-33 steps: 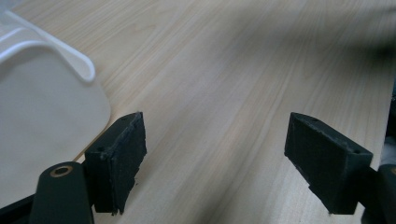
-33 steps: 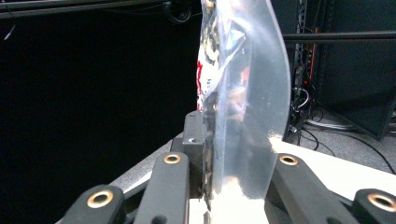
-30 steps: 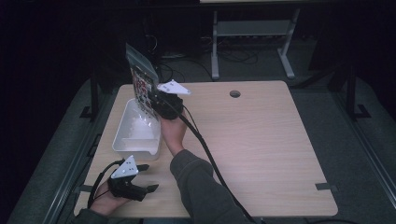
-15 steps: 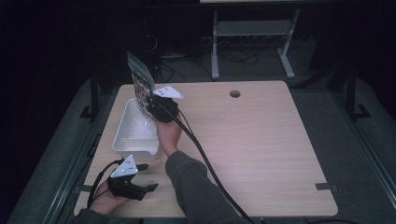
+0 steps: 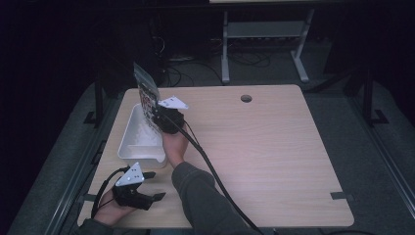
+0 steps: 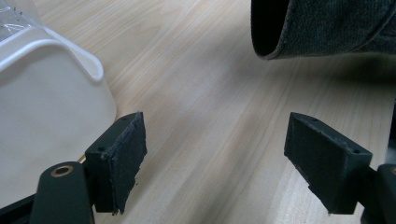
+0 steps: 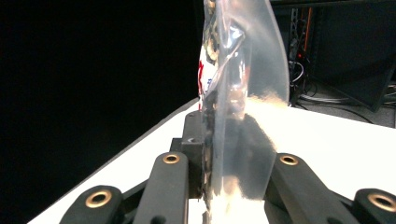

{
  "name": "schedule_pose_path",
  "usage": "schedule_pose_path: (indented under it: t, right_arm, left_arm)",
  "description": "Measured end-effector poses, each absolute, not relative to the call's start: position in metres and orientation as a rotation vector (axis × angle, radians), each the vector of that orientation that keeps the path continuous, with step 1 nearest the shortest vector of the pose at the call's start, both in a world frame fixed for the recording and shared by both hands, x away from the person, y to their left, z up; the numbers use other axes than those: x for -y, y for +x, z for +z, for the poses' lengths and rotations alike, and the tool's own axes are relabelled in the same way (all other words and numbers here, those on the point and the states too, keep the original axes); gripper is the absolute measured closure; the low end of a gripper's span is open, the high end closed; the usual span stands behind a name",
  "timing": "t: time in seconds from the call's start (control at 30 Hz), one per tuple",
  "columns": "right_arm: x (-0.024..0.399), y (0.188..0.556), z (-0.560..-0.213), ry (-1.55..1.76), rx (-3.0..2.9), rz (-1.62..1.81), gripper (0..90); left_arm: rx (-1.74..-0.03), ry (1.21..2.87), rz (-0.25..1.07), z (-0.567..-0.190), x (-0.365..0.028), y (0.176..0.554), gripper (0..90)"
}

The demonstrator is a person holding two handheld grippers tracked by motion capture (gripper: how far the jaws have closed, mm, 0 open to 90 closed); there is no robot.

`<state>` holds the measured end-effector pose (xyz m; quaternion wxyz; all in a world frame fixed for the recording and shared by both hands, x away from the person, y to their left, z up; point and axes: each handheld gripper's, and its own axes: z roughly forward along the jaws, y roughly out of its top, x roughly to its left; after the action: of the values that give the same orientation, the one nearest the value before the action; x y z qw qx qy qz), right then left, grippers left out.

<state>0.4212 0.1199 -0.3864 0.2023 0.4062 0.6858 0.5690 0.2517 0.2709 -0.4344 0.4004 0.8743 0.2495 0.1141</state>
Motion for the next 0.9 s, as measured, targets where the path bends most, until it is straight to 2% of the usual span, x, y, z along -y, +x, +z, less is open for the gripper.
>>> schedule_pose_path:
  t: [0.33, 0.9]
  right_arm:
    - [-0.112, 0.416, -0.388, 1.095, -1.994, 1.524, 72.6]
    - [-0.111, 0.41, -0.391, 1.03, -2.032, 1.455, 74.0]
  left_arm:
    - [-0.63, 2.218, 0.289, -0.435, -0.27, 0.251, 20.7]
    - [-0.632, 2.222, 0.295, -0.435, -0.27, 0.252, 20.7]
